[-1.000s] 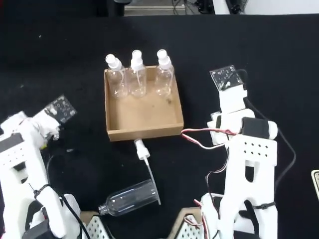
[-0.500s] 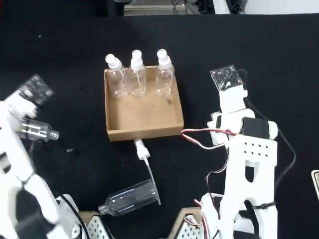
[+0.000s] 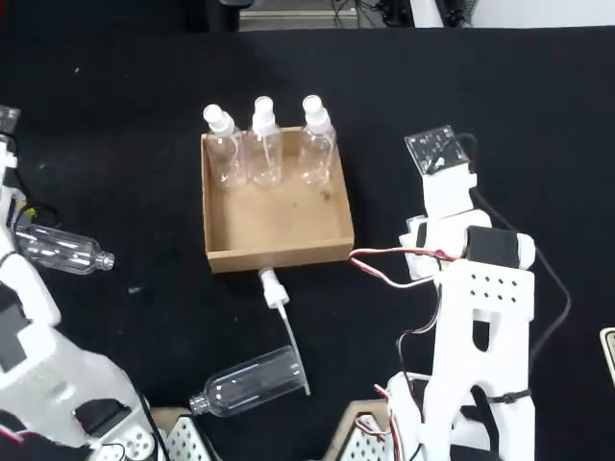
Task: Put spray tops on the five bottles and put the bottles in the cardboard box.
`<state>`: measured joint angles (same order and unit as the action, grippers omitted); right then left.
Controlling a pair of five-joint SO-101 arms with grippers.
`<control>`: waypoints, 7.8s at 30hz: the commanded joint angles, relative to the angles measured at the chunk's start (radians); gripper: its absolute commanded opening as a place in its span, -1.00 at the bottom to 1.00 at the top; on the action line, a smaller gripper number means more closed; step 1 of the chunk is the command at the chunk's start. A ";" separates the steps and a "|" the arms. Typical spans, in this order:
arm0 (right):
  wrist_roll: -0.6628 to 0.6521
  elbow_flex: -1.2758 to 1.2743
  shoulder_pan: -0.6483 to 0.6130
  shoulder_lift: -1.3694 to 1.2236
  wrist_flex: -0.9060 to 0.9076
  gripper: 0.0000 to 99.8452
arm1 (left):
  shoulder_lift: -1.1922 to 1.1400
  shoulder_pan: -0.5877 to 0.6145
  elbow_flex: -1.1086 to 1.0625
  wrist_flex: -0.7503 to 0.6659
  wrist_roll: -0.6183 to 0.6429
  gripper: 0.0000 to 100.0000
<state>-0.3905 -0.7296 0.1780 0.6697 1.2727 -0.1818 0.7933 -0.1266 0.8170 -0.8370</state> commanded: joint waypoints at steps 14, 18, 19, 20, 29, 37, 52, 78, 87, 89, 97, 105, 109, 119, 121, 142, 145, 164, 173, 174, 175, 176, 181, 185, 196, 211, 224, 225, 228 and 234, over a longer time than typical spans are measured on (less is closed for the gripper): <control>0.006 0.005 -0.012 0.042 -0.005 -0.98 | -0.025 0.136 0.059 0.299 -0.146 -0.54; 0.006 0.005 -0.011 0.042 -0.005 -0.98 | -0.018 0.137 0.074 0.404 -0.176 -0.54; 0.006 0.005 -0.008 0.042 -0.005 -0.98 | -0.006 0.140 0.093 0.433 -0.176 -0.54; 0.005 0.005 -0.008 0.042 -0.005 -0.98 | 0.006 0.142 0.114 0.462 -0.180 -0.54; 0.006 0.005 -0.008 0.042 0.002 -0.98 | 0.172 0.050 0.317 0.844 -0.209 -0.54; 0.003 0.005 -0.006 0.042 0.005 -0.98 | 0.175 -0.048 0.154 0.671 -0.397 -0.54; 0.005 0.005 -0.006 0.042 0.003 -0.98 | 0.178 -0.027 0.041 0.526 -0.574 -0.53; 0.006 0.007 -0.006 0.042 0.005 -0.98 | -0.011 -0.028 0.099 0.427 -0.603 -0.36; 0.006 0.005 -0.006 0.042 0.005 -0.98 | -0.109 -0.027 0.147 0.430 -0.605 -0.36; 0.006 0.005 -0.006 0.042 0.005 -0.98 | -0.130 -0.027 0.147 0.431 -0.605 -0.36; 0.006 0.005 -0.006 0.042 0.005 -0.98 | -0.140 -0.027 0.142 0.437 -0.605 -0.60; 0.018 0.068 -0.014 0.084 0.081 -0.98 | -0.137 -0.061 0.168 0.684 -0.603 -0.89; 0.037 0.176 -0.014 0.196 0.178 -0.98 | -0.089 -0.107 0.272 0.933 -0.557 -0.93; 0.207 0.398 -0.193 0.246 0.273 -0.98 | 0.095 -0.199 0.257 0.941 -0.170 -0.94; 0.265 0.443 -0.252 0.246 0.273 -0.98 | 0.161 -0.216 0.211 0.941 -0.157 -0.94; 0.339 0.685 -0.400 0.246 -0.057 -0.98 | 0.700 -0.542 -0.449 0.525 -0.153 -0.94; 0.370 0.685 -0.400 0.246 -0.083 -0.98 | 0.738 -0.575 -0.487 0.503 -0.153 -0.94; 0.376 0.694 -0.603 0.254 -0.284 -0.98 | 1.094 -0.661 -0.687 0.241 0.216 -0.94; 0.400 0.694 -0.603 0.254 -0.331 -0.98 | 1.479 -0.668 -1.059 -0.060 0.310 -0.94; 0.423 0.694 -0.603 0.254 -0.333 -0.98 | 1.533 -0.671 -1.095 -0.077 0.311 -0.94; 0.445 0.694 -0.603 0.254 -0.341 -0.98 | 1.587 -0.673 -1.130 -0.092 0.313 -0.94; 0.457 0.688 -0.603 0.254 -0.348 -0.98 | 1.640 -0.679 -1.164 -0.104 0.311 -0.94; 0.474 0.685 -0.603 0.246 -0.351 -0.98 | 1.912 -0.704 -1.307 -0.112 0.311 -0.94; 0.542 0.688 -0.624 0.252 -0.351 -0.98 | 2.012 -0.702 -1.376 -0.117 0.310 -0.94; 0.569 0.638 -0.661 0.249 -0.456 -0.98 | 2.008 -0.746 -1.475 -0.180 0.324 -0.94; 0.577 0.544 -0.664 0.252 -0.577 -0.98 | 2.008 -0.865 -1.432 -0.180 0.652 -0.94; 0.575 0.475 -0.821 0.254 -0.672 -0.98 | 2.008 -0.877 -1.319 -0.204 0.710 -0.94; 0.575 0.469 -0.821 0.254 -0.690 -0.98 | 2.008 -0.875 -1.325 -0.226 0.709 -0.94; 0.575 0.437 -0.821 0.254 -0.753 -0.98 | 2.007 -0.875 -1.326 -0.278 0.709 -0.94; 0.574 0.344 -0.821 0.260 -0.925 -0.98 | 2.008 -0.874 -1.337 -0.305 0.709 -0.94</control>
<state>0.1834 -0.3798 -0.6337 0.8999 0.4242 1.8190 -0.0844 -1.5136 0.5409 -0.1358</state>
